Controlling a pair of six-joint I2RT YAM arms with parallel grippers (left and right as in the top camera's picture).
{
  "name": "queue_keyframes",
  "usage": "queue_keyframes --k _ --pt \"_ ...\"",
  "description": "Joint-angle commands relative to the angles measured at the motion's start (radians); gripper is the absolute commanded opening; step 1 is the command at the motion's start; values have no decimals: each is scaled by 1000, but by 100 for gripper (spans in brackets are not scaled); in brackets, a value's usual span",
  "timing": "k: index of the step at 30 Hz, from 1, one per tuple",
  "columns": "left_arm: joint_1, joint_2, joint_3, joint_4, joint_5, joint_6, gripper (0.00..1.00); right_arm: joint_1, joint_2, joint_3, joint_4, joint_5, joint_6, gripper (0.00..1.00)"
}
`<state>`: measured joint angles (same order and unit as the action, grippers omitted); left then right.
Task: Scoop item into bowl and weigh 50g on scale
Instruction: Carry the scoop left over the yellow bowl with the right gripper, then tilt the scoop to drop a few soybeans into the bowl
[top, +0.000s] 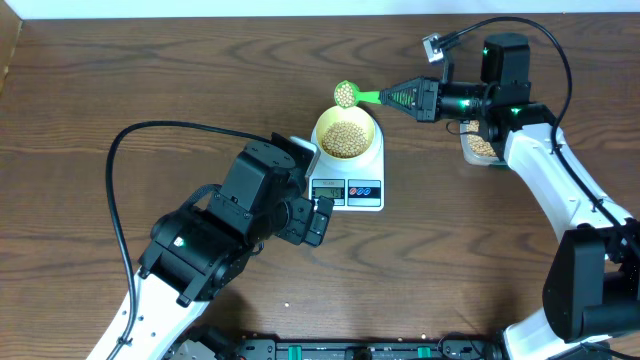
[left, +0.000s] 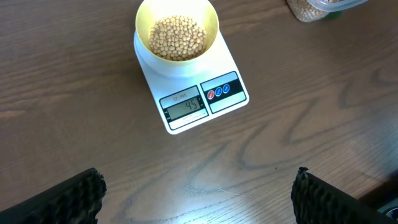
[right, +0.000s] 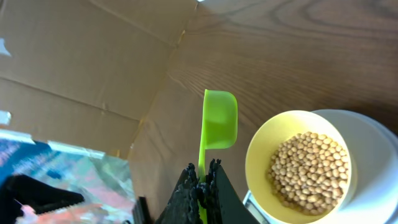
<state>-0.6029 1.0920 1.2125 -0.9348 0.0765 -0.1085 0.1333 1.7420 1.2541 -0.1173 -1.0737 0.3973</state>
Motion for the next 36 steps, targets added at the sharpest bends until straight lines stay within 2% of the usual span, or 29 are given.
queue_keyframes --k 1,10,17,29,36 --pt "3 -2 20 0 2 -5 98 4 -1 -3 -24 -10 -128 1" --pt "3 -2 20 0 2 -5 98 5 -1 -3 -108 -9 -328 1" --pt "3 -2 20 0 3 -5 98 5 -1 -3 -111 6 -452 1" --pt "3 -2 20 0 2 -5 98 5 -1 -3 -117 21 -582 1" --pt "3 -2 20 0 2 -5 98 5 -1 -3 -185 21 -681 1"
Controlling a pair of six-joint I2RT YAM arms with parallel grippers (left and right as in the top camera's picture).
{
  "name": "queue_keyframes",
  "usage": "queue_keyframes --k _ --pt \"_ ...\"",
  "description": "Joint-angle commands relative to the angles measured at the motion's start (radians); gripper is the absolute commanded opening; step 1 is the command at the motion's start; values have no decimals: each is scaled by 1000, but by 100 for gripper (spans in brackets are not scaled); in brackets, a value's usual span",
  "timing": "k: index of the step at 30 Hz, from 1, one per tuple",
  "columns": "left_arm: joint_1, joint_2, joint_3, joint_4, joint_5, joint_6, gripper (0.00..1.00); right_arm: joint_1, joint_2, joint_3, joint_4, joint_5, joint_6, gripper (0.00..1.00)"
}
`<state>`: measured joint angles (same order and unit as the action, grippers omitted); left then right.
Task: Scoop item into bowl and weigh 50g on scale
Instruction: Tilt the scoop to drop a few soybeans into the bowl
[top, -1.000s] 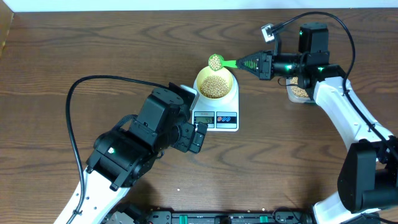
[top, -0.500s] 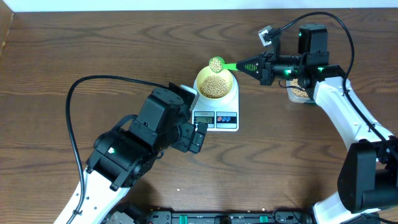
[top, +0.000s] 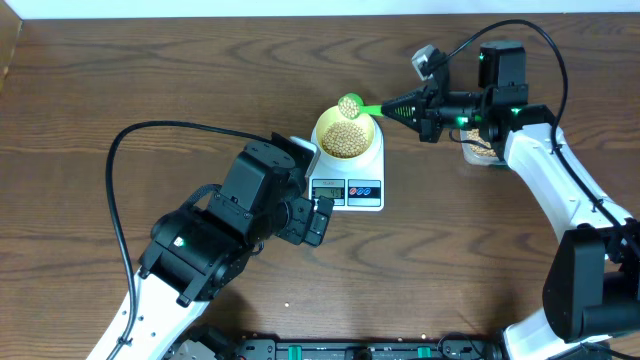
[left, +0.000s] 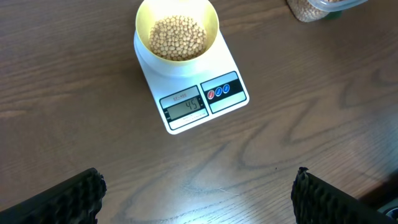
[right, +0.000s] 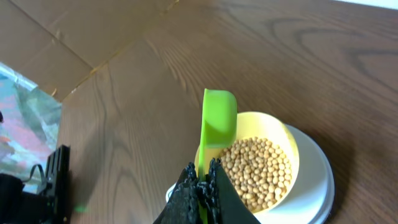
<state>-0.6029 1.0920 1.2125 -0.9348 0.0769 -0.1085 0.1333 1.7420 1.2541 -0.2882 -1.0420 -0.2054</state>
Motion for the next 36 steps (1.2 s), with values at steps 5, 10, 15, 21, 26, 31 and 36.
queue_keyframes --k 5,10,15,21,26,31,36 --pt "3 -2 20 0 2 -5 98 5 -1 -3 -53 -10 -126 1" --pt "3 -2 20 0 2 -5 98 5 -1 -3 -54 -10 -133 1" --pt "3 -2 20 0 2 -5 98 5 -1 -3 -54 -11 -132 1" --pt "3 -2 20 0 2 -5 98 5 -1 -3 -54 -11 -129 1" --pt "3 -2 20 0 2 -5 98 5 -1 -3 -52 -11 -40 1" --pt "3 -2 20 0 2 -5 98 5 -1 -3 -35 -11 89 1" --pt "3 -2 20 0 2 -5 98 5 -1 -3 12 -10 240 1"
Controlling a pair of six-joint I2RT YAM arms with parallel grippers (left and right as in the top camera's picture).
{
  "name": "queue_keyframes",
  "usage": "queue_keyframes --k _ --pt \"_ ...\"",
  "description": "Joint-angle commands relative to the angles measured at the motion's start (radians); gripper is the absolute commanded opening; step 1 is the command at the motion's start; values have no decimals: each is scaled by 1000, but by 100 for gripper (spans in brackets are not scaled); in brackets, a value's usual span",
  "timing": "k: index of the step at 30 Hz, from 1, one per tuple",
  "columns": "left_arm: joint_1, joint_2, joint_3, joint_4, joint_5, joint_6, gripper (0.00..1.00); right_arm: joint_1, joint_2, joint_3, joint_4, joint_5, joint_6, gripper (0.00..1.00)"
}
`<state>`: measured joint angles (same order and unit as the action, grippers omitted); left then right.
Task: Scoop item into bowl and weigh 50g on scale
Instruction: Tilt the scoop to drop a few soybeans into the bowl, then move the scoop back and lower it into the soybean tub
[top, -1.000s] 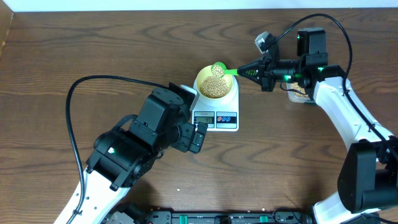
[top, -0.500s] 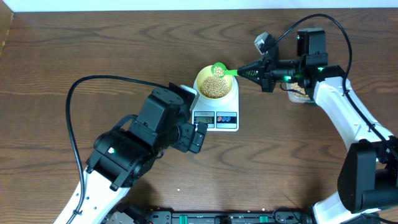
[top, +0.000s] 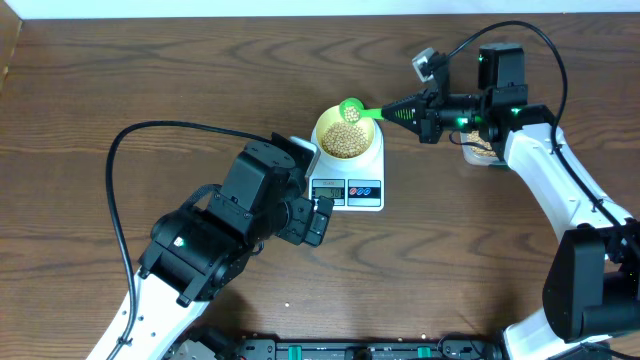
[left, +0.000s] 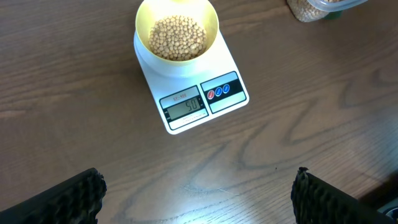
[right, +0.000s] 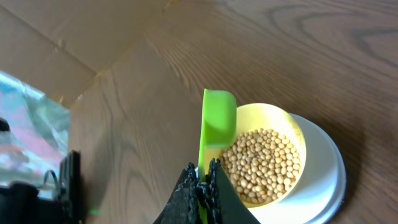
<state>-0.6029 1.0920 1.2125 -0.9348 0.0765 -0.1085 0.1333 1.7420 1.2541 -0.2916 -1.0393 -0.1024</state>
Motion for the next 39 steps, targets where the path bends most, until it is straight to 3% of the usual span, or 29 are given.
queue_keyframes --k 1,20,29,39 --pt "3 -2 20 0 2 -5 98 5 -1 -3 24 -13 164 1" --pt "3 -2 20 0 2 -5 98 -26 -1 -3 49 17 392 1" --pt "3 -2 20 0 2 -5 98 -170 -1 -3 39 17 597 1" --pt "3 -2 20 0 2 -5 98 -388 -1 -3 -123 37 589 1"
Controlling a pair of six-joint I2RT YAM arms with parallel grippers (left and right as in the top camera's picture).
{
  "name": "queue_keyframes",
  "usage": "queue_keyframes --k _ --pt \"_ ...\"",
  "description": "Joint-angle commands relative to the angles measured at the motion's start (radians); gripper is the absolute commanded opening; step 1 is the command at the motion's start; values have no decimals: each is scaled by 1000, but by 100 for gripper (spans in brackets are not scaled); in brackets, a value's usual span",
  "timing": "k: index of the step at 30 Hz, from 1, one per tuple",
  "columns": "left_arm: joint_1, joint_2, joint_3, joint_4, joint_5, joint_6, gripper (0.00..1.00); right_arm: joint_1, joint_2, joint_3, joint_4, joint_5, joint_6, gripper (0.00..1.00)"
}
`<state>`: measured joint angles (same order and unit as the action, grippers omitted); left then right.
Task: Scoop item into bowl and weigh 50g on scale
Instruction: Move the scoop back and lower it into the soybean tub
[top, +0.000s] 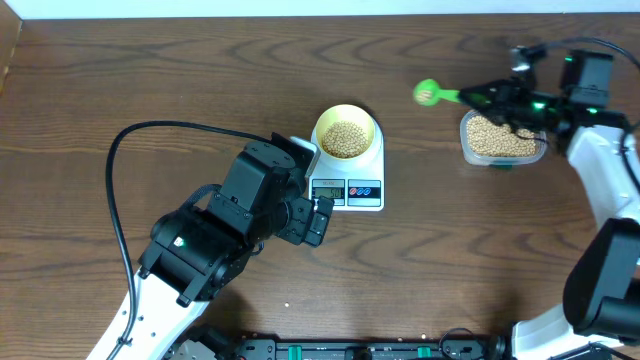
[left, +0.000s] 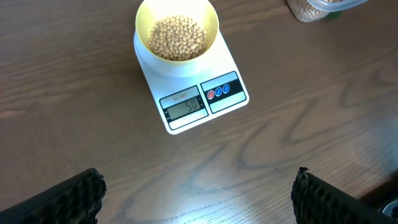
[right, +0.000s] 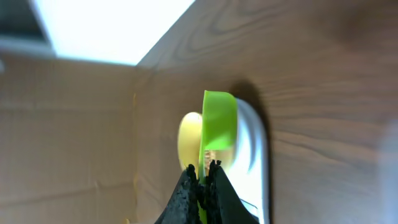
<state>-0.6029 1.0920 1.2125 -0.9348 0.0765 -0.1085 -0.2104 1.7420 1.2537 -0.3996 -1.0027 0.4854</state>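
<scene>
A yellow bowl (top: 346, 135) of soybeans stands on the white scale (top: 348, 190); the scale's display (left: 184, 105) reads 50 in the left wrist view. My right gripper (top: 487, 96) is shut on the handle of the green scoop (top: 428, 94), whose cup holds a few beans and hangs over bare table between the bowl and the clear bean container (top: 501, 139). In the right wrist view the scoop (right: 219, 119) sticks out beyond the fingers. My left gripper (left: 199, 196) is open above the table in front of the scale, holding nothing.
The left arm's body (top: 225, 235) fills the table's front left, its black cable (top: 130, 150) looping behind. A cardboard wall (right: 68, 124) shows in the right wrist view. The table's far edge meets a white strip (top: 300, 8).
My right gripper has carried the scoop from over the bowl's far rim to the right, to a spot near the bean container. The scale still reads 50. The left arm has not moved.
The scoop, full of beans, was held behind the bowl with the scale at 45. It then hung over the bowl's far rim, still 45. After that the display showed 50 with the scoop over the bowl. Now the scoop is away by the container.
</scene>
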Motion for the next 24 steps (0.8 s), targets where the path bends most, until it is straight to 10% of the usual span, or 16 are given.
queue_keyframes --k 1,24 --pt "3 -2 20 0 2 -5 98 -66 -1 -3 -27 -1 -8 1" --pt "3 -2 20 0 2 -5 98 -258 -1 -3 -264 295 -274 1"
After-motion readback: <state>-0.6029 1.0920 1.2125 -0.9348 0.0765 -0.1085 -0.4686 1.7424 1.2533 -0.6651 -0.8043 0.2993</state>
